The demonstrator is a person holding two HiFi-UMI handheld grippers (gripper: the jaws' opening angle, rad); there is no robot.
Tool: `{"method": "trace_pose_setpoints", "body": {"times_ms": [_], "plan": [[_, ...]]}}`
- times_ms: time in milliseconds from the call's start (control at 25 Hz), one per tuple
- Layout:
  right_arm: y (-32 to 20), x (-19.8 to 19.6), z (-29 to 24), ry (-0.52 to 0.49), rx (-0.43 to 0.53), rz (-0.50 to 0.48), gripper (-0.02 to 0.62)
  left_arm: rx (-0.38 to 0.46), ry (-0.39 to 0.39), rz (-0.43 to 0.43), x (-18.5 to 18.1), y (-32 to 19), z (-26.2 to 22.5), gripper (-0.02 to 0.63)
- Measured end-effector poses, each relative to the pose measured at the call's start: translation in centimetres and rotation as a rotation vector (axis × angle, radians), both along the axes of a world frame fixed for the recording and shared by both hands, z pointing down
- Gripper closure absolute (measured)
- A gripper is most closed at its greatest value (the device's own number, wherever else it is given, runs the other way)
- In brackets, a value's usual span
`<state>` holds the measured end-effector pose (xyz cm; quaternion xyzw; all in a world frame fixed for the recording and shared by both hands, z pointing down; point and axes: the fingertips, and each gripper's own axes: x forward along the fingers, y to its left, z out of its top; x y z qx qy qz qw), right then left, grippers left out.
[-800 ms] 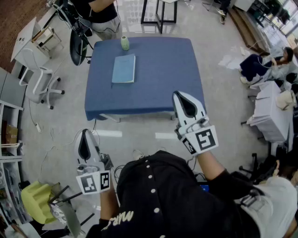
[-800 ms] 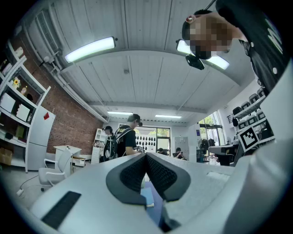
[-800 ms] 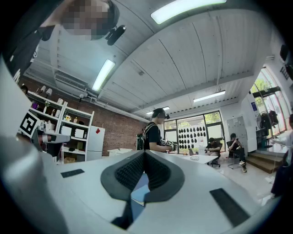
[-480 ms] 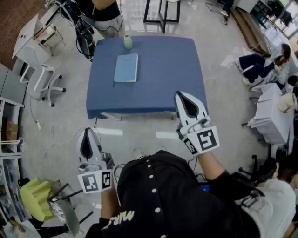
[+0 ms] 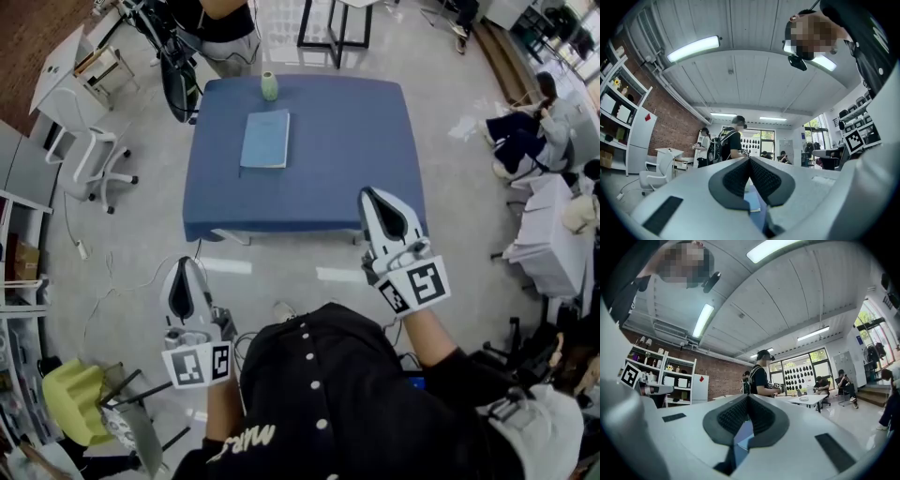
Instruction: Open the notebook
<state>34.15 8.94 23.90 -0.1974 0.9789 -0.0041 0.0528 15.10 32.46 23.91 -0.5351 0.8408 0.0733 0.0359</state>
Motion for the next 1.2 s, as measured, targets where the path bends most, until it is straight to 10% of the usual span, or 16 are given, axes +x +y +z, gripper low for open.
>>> {"method": "trace_pose_setpoints", "body": {"times_ms": [40, 120, 160, 680, 1200], "plan": [[0.1, -0.4, -0.1, -0.012, -0.006, -0.001, 0.590, 0.000, -0.002, 0.002, -0.4, 0.1, 0.0, 0.603], [0.4, -1.4, -0.1, -0.032, -0.029, -0.008, 0.295, 0.001, -0.005, 0.004, -1.3, 0.6, 0.0, 0.603], [0.7, -1.9, 0.0, -0.034, -0.040, -0.009, 0.271, 0.002, -0.005, 0.006, -1.9, 1.0, 0.0, 0.603], [3.9, -9.1, 1.7, 0.037, -0.016, 0.047, 0.307, 0.001, -0.001, 0.025, -9.8, 5.0, 1.3, 0.603], [-5.2, -20.2, 3.5, 0.028, -0.048, 0.024, 0.314, -0.020, -0.032, 0.004, -19.2, -3.4, 1.2, 0.603]]}}
